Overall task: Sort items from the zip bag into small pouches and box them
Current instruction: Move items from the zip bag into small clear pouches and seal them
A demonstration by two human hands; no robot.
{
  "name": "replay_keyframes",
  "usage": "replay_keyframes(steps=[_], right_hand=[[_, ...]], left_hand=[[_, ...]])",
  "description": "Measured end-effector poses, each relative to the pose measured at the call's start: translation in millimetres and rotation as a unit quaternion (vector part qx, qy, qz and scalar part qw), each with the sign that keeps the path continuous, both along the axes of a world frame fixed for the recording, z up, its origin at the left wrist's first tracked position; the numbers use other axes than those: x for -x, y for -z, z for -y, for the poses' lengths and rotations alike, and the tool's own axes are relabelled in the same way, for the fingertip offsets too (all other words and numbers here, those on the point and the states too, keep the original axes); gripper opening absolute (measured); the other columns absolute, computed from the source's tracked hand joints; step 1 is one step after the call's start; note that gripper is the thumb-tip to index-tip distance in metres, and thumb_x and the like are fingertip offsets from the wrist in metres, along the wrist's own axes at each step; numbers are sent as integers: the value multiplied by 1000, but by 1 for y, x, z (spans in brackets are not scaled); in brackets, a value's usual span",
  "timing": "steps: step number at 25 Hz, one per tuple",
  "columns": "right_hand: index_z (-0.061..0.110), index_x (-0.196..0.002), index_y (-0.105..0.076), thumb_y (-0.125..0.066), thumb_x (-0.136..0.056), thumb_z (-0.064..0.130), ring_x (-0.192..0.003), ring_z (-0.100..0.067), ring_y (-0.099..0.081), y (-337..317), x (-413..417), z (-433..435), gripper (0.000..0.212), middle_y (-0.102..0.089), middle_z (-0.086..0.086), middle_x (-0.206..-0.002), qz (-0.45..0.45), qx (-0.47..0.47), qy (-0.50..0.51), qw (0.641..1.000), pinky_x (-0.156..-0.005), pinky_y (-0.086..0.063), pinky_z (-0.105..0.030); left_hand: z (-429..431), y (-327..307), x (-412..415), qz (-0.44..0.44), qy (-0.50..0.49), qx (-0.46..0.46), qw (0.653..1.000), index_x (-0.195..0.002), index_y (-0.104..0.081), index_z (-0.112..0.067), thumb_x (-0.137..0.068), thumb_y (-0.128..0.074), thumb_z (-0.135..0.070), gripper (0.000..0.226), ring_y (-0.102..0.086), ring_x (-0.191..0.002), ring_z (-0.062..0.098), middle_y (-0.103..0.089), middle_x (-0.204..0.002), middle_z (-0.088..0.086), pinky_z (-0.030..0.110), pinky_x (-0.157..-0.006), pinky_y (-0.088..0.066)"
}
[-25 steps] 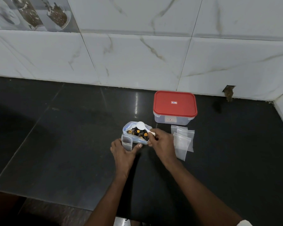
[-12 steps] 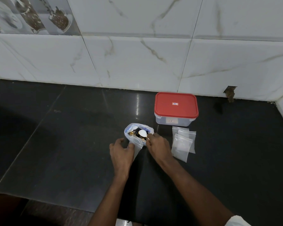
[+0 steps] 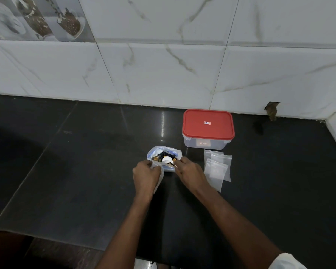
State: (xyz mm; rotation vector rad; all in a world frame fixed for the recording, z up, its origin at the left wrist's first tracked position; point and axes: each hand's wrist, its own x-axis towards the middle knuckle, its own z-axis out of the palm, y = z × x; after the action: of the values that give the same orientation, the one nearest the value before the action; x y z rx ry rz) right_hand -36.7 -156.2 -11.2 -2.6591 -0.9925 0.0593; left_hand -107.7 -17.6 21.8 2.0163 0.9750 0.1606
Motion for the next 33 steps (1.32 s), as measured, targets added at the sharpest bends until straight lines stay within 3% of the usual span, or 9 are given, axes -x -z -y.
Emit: replay_keyframes(steps=[4,8,14,19,25,26,28,30,33], right_hand=[[6,-112,-65,-50,-98,16,-86,-30,-64,-12,-7,8,23,-61,-12,-106,-24,-19,3,1000,-75,-54,-41],[7,-116,-64,-50,-98,15,-87,-28,-64,-12,-7,12,24,-60,-12,-110,-32,-10,-18,999,-76,-54,-39],[6,-106,-66,-55,-94,13,-75,-32,-64,-6,-9,15,17,-60,-13,-101,-20,-18,-55,998,-62,-55,-43],[5,-104,-70,-55,-92,16,-84,-33,-63,-14,-17,9,22,-64,-15,-100,-63,-20,-36,997,-70,-51,-40],[8,-89,-76,-66,-82,13,-60,-23,-66,-30,-24,4,13,-68,-10,-74,-214,-119,118,962,-54,-54,-31],[8,-93,-76,-66,-84,14,-63,-22,-67,-34,-25,5,15,-69,-10,-78,-213,-107,125,963,-55,-54,-31],[6,-100,-72,-58,-89,17,-81,-26,-65,-36,-28,9,21,-69,-13,-95,-130,0,45,990,-67,-50,-34],[8,-100,-71,-53,-91,17,-87,-29,-63,-36,-26,16,22,-68,-14,-99,-91,60,-27,994,-68,-44,-33],[12,-88,-76,-59,-86,15,-69,-19,-64,-31,-18,17,17,-72,-8,-82,-164,-59,56,983,-60,-40,-24]], left_hand=[[-7,4,-1,-48,8,53,997,-77,-72,1,-86,-63,-17,22,-64,-60,27,-70,-71,16,38,-57,-56],[-4,11,-2,-99,35,189,976,-79,-70,-3,-89,-60,-14,18,-45,-45,14,-56,-61,7,23,-42,-36],[9,13,-6,-104,23,374,921,-79,-56,-12,-90,-47,-4,16,-29,-37,5,-45,-55,0,18,-33,-21],[15,17,-8,-54,-18,449,892,-76,-51,-13,-93,-43,-3,21,-27,-36,3,-41,-55,-2,15,-32,-17],[23,19,-8,4,-41,491,870,-70,-49,-10,-91,-42,2,26,-27,-37,5,-43,-56,1,17,-33,-17],[24,20,-7,7,-41,495,868,-70,-49,-10,-90,-42,3,25,-27,-38,5,-43,-56,1,17,-34,-17],[24,20,-5,16,-44,510,859,-72,-48,-10,-88,-41,4,23,-27,-38,5,-42,-56,1,17,-34,-17],[25,19,-5,41,-63,550,832,-71,-45,-11,-89,-39,4,24,-26,-35,4,-40,-55,0,16,-32,-16],[25,16,-9,72,-80,569,816,-70,-46,-10,-93,-39,2,26,-25,-34,3,-40,-56,0,15,-30,-17]])
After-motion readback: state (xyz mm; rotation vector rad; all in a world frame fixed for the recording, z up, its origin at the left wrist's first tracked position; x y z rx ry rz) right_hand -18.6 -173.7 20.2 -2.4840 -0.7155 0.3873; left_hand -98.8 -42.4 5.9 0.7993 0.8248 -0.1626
